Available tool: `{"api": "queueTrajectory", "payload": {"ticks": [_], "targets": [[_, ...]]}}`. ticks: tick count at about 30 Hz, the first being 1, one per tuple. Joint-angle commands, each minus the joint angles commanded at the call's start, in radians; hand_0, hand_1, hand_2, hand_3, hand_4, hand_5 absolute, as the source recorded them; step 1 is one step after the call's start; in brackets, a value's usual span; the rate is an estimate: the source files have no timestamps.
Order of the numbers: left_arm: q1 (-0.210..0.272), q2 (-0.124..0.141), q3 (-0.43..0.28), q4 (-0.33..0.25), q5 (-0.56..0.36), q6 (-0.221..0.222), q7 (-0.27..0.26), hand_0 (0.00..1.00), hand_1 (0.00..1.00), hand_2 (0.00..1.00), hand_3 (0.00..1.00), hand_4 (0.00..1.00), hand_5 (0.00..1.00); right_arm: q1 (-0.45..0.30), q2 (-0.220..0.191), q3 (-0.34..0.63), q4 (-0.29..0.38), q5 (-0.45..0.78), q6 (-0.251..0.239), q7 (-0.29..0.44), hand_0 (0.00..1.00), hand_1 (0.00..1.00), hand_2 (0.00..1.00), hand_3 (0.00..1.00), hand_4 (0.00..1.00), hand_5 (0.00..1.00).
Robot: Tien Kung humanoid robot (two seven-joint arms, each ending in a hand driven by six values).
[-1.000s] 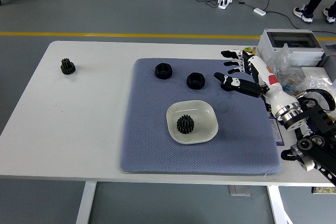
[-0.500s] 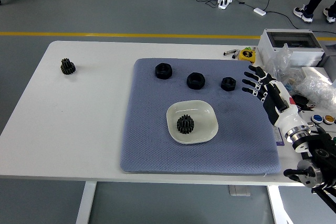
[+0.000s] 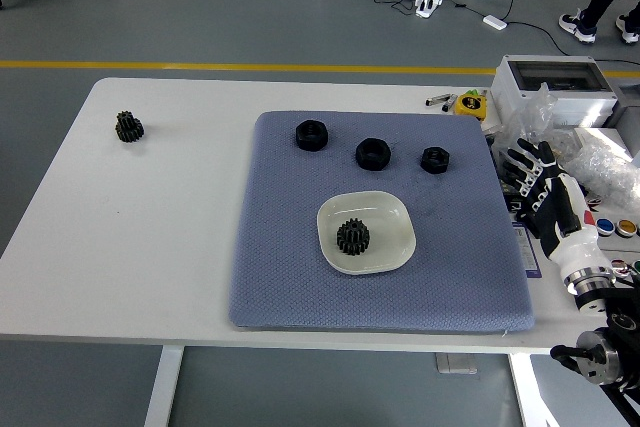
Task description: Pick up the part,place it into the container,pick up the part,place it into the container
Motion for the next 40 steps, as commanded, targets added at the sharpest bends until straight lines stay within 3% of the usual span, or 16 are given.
{"api": "queueTrajectory", "payload": {"ticks": [14, 40], "targets": [[-0.003, 0.000, 0.015, 0.000, -0.020, 0.000, -0.005, 0.757, 0.777, 0.829, 0.739, 0.757, 0.661, -0.031, 0.029, 0.042, -0.010, -0.038, 0.000, 0.000, 0.848, 0.821, 0.843, 0.868, 0.998, 0.964], [-0.009, 0.002, 0.039, -0.001, -0.049, -0.003, -0.014, 0.757, 0.776, 0.828, 0.737, 0.756, 0.658, -0.033, 0.043, 0.064, -0.024, -0.042, -0.015, 0.007, 0.877, 0.839, 0.862, 0.890, 0.998, 0.962]]}}
